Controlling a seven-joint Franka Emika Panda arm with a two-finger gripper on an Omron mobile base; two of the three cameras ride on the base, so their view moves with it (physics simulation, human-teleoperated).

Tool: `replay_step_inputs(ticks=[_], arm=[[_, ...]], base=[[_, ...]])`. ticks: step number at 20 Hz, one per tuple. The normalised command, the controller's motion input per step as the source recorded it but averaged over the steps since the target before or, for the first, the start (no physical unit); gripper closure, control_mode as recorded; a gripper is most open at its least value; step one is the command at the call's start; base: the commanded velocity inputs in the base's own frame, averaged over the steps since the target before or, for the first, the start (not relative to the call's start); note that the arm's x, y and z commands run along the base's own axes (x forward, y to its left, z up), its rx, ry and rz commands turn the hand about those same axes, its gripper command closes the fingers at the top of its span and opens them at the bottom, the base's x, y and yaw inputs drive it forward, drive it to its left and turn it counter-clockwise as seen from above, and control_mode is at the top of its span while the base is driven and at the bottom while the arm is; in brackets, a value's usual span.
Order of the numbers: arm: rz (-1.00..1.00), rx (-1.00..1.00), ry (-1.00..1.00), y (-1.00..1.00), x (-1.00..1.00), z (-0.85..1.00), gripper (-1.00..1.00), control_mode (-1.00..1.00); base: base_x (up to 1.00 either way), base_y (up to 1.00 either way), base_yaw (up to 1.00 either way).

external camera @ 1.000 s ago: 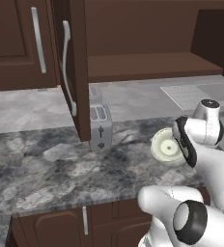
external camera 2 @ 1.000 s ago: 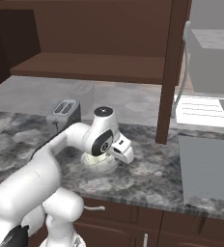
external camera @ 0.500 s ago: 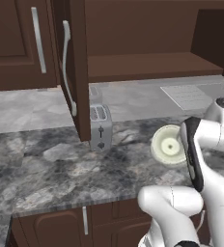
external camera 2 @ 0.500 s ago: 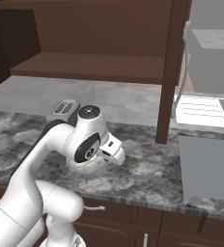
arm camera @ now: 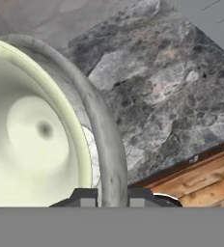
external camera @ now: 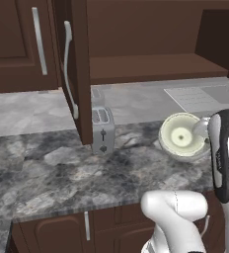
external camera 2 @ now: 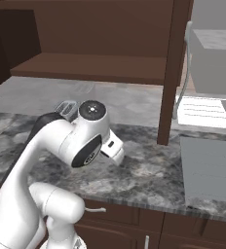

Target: Pick up the bowls on the counter and stack them on top of one another in the open cabinet. Place the smaller bowl on top of the larger bowl.

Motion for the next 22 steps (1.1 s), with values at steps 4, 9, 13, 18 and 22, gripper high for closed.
replay_step_inputs(ticks=[4, 9, 13, 18, 22], arm=[[-0.06, 0.14, -0.07, 0.06, -0.11, 0.77, 1.00, -1.00], [-0.07, 0.15, -0.05, 0.11, -0.10, 0.72, 1.00, -1.00], [-0.07, 0.16, -0.06, 0.20, -0.18, 0.68, 1.00, -1.00], [-0.04, 0.15, -0.10, 0.31, -0.27, 0.63, 1.00, -1.00], [-0.03, 0.16, -0.10, 0.28, -0.27, 0.60, 1.00, -1.00]], base=[[0.00, 0.00, 0.00], [0.00, 0.00, 0.00], [0.00, 0.00, 0.00], [0.00, 0.00, 0.00], [0.00, 0.00, 0.00]])
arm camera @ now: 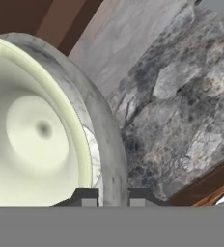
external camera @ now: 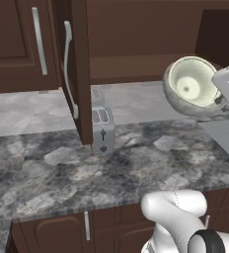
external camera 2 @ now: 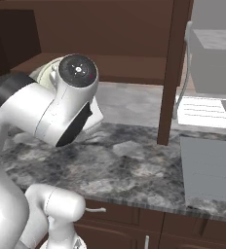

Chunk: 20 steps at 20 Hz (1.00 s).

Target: Pick up the bowls on the counter and stack them on top of one another in the open cabinet. Place the smaller bowl on top of the larger bowl.

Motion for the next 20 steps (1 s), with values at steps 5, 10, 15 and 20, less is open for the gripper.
replay_step_inputs(ticks=[5, 10, 15, 20], arm=[[0.00, 0.04, -0.05, 0.02, -0.09, 0.14, 1.00, -1.00], [-0.03, 0.00, 0.00, 0.14, 0.22, 0.00, 1.00, -1.00], [-0.06, 0.00, 0.00, 0.16, 0.42, 0.00, 1.00, -1.00], [-0.06, 0.00, 0.00, 0.04, 0.44, 0.01, 1.00, -1.00]], base=[[0.00, 0.00, 0.00], [0.00, 0.00, 0.00], [0.00, 0.00, 0.00], [0.00, 0.00, 0.00]])
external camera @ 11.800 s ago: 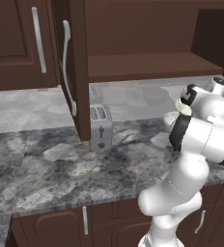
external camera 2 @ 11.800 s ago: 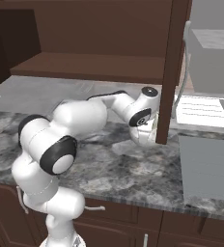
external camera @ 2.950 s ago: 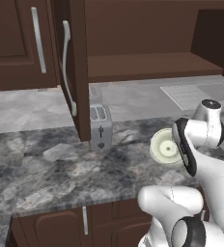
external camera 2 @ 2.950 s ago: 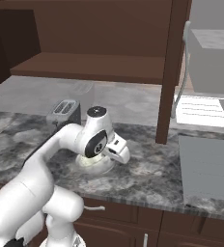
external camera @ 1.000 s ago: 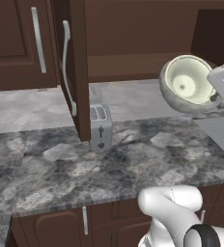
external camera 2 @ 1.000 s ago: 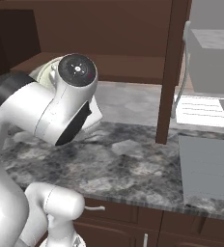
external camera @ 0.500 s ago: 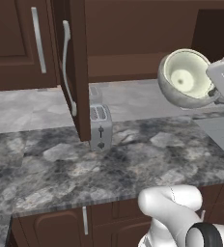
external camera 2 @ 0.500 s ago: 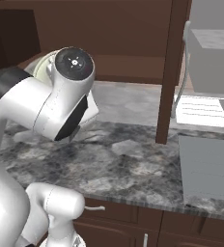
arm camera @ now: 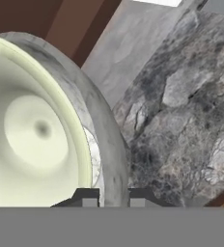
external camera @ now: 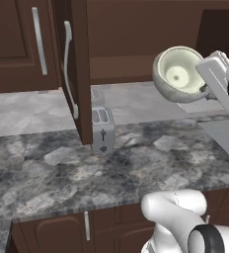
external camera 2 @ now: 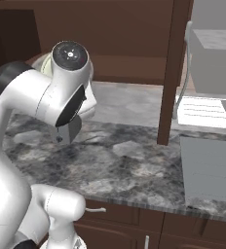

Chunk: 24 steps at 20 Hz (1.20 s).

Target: Pick up the bowls on the counter and stack them on top of one another in the open cabinet. Place the smaller bowl on top of the larger bowl.

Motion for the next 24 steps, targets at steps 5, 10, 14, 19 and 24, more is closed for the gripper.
replay_step_inputs(ticks=[5, 10, 14, 19, 24], arm=[[-0.06, 0.04, 0.00, -0.01, 0.30, 0.13, 1.00, -1.00], [-0.04, 0.09, 0.00, -0.04, 0.22, 0.29, 1.00, -1.00], [-0.02, 0.05, 0.00, -0.01, 0.09, 0.25, 1.00, -1.00], [0.00, 0.00, 0.01, 0.00, 0.09, 0.00, 1.00, -1.00], [0.00, 0.00, 0.05, 0.00, 0.49, 0.00, 1.00, -1.00]], base=[[0.00, 0.00, 0.00], [0.00, 0.00, 0.00], [0.00, 0.00, 0.00], [0.00, 0.00, 0.00], [0.00, 0.00, 0.00]])
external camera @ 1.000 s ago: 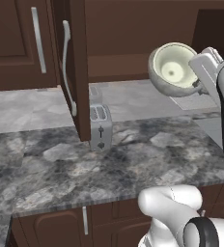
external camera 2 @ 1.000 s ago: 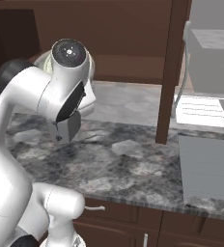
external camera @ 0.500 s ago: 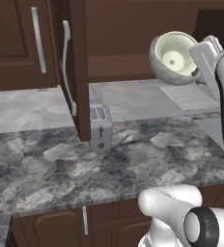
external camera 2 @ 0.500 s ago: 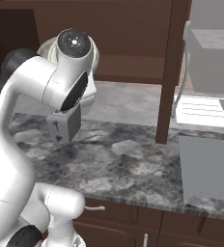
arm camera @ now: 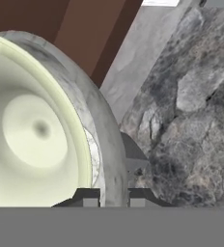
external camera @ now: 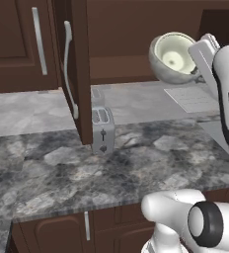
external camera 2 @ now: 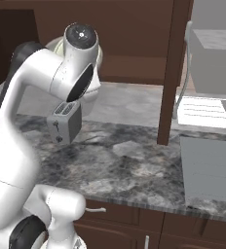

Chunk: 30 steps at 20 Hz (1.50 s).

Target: Pick up the bowls on the counter and stack them on top of one another in the open cabinet. Place the smaller bowl on top of the larger bowl.

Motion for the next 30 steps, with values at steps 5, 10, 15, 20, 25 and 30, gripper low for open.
replay_step_inputs(ticks=[5, 10, 15, 20, 25, 30], arm=[[0.00, 0.00, 0.05, 0.00, 0.54, 0.00, 1.00, -1.00], [0.00, 0.00, 0.03, 0.01, 0.53, 0.00, 1.00, -1.00], [0.00, 0.00, 0.00, 0.00, 0.52, 0.00, 1.00, -1.00], [-0.02, 0.00, 0.00, 0.06, 0.58, 0.00, 1.00, -1.00], [-0.02, 0.00, 0.00, 0.08, 0.59, -0.02, 1.00, -1.00], [-0.01, -0.01, 0.00, 0.08, 0.62, -0.01, 1.00, -1.00]], base=[[0.00, 0.00, 0.00], [0.00, 0.00, 0.00], [0.00, 0.00, 0.00], [0.00, 0.00, 0.00], [0.00, 0.00, 0.00], [0.00, 0.00, 0.00]])
